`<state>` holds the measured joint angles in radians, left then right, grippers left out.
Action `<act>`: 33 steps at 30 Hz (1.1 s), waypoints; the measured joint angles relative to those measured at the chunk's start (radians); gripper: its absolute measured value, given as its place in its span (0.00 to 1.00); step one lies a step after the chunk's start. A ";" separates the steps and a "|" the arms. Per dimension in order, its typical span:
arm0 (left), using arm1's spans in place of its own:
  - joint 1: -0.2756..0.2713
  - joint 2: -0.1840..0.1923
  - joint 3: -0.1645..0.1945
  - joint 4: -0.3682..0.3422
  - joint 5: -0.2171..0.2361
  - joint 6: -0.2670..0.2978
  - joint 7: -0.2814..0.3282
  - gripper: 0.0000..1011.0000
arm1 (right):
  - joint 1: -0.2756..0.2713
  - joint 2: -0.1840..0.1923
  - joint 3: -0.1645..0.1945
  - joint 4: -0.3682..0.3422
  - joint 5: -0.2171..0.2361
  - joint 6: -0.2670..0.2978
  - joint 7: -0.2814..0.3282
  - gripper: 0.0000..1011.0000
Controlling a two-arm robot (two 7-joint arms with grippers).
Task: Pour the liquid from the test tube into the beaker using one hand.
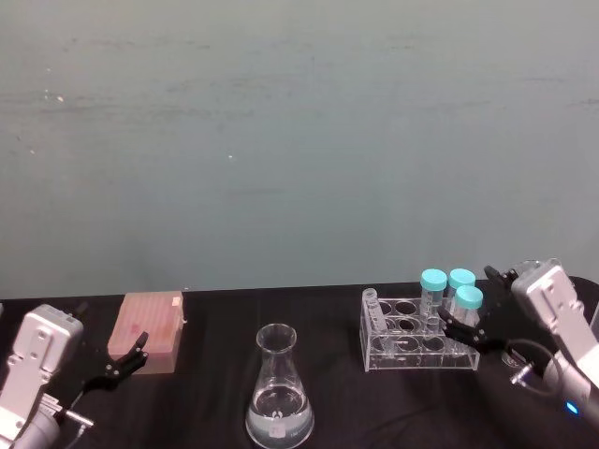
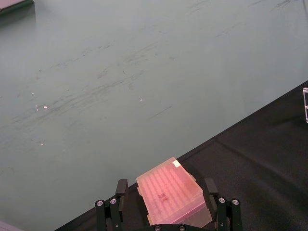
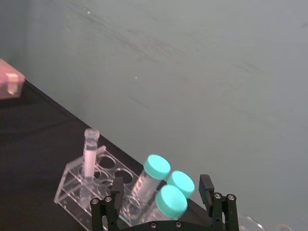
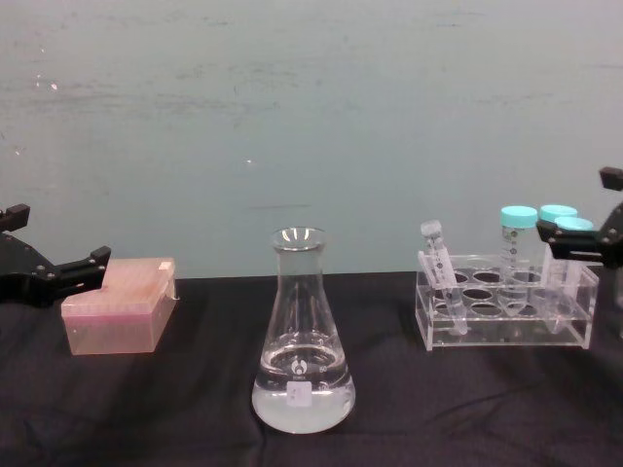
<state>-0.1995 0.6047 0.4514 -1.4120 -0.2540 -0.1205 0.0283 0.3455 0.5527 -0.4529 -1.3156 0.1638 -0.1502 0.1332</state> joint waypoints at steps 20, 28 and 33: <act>0.000 0.000 0.000 0.000 0.000 0.000 0.000 0.99 | 0.163 -0.073 0.002 0.175 0.037 -0.053 0.252 0.99; 0.000 0.000 0.000 0.000 0.000 0.000 0.000 0.99 | 0.184 -0.091 0.002 0.194 0.027 -0.062 0.300 0.99; 0.000 0.000 0.000 0.000 0.000 0.000 0.000 0.99 | 0.206 -0.117 0.008 0.240 0.052 -0.068 0.372 0.99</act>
<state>-0.1995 0.6047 0.4513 -1.4119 -0.2539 -0.1205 0.0283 0.5515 0.4354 -0.4448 -1.0757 0.2163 -0.2181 0.5052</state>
